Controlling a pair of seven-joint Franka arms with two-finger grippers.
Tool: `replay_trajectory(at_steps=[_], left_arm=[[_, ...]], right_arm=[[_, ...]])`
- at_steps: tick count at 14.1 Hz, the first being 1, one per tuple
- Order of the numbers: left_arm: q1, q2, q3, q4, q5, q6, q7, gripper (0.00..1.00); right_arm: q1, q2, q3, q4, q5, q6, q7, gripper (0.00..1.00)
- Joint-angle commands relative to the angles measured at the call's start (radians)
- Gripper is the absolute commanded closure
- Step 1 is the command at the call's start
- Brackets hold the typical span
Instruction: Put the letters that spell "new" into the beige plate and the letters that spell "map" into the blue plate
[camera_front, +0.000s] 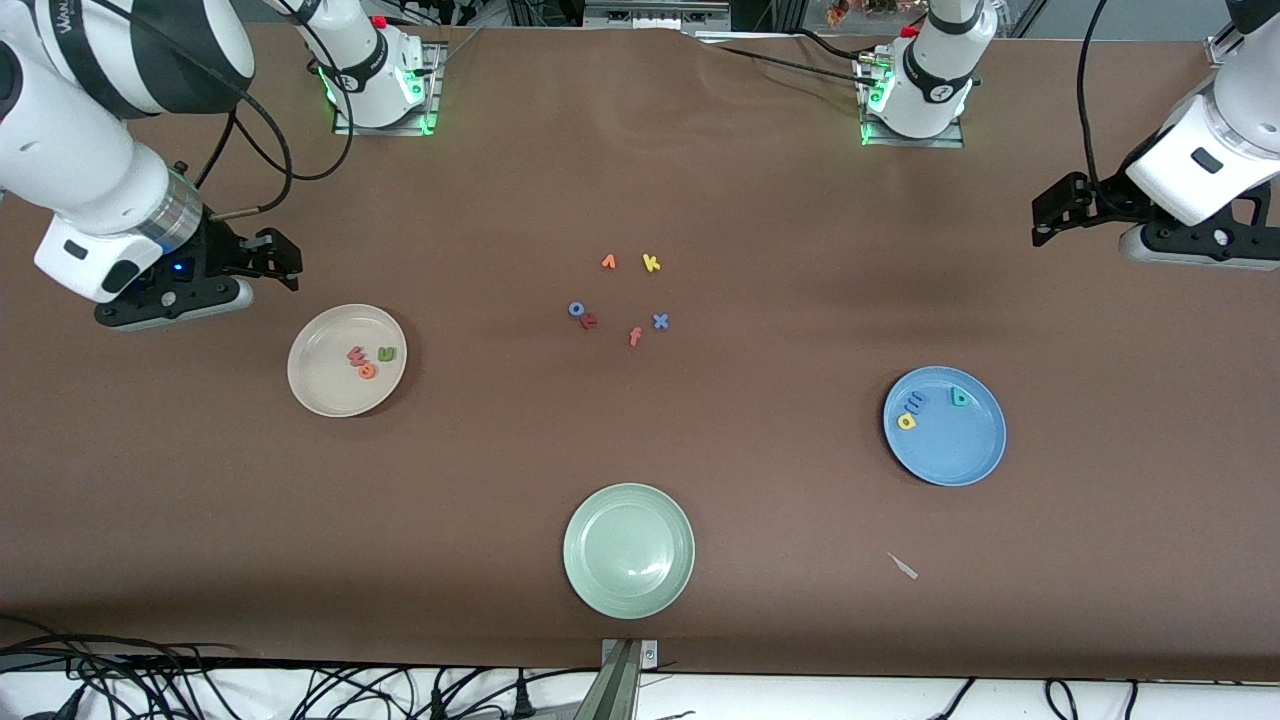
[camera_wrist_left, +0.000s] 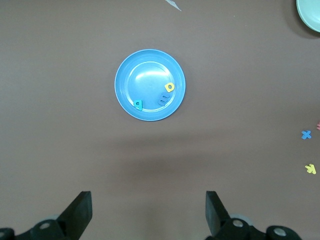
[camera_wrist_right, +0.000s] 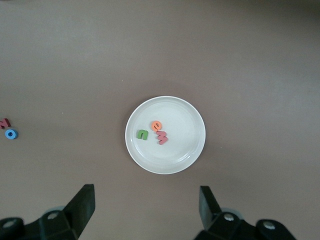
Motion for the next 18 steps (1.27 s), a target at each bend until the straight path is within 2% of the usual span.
replay_trajectory(at_steps=[1,8,10,11,13,14,18], left_arm=[[-0.051,0.01,0.077,0.019,0.013,-0.005,0.036,0.0],[-0.05,-0.011,0.075,-0.012,-0.011,-0.005,0.071,0.0],[-0.048,-0.027,0.074,-0.035,-0.014,0.014,0.071,0.0],[-0.048,-0.039,0.071,-0.059,-0.016,0.019,0.068,0.0],[-0.047,-0.067,0.069,-0.098,-0.016,0.042,0.068,0.0],[-0.045,-0.062,0.069,-0.09,-0.016,0.044,0.068,0.0],[-0.037,-0.054,0.069,-0.081,-0.024,0.045,0.071,0.0]], right_arm=[[-0.031,0.001,0.03,0.028,0.024,-0.021,0.0,0.07],[-0.034,0.008,0.018,0.101,0.029,-0.127,0.032,0.07],[-0.038,0.009,0.012,0.111,0.121,-0.197,0.052,0.07],[-0.038,0.007,-0.012,0.111,0.156,-0.213,0.051,0.06],[-0.038,0.007,-0.023,0.114,0.159,-0.215,0.042,0.04],[-0.037,0.005,-0.023,0.115,0.158,-0.215,0.039,0.01],[-0.037,0.007,-0.022,0.12,0.138,-0.202,0.035,0.0]])
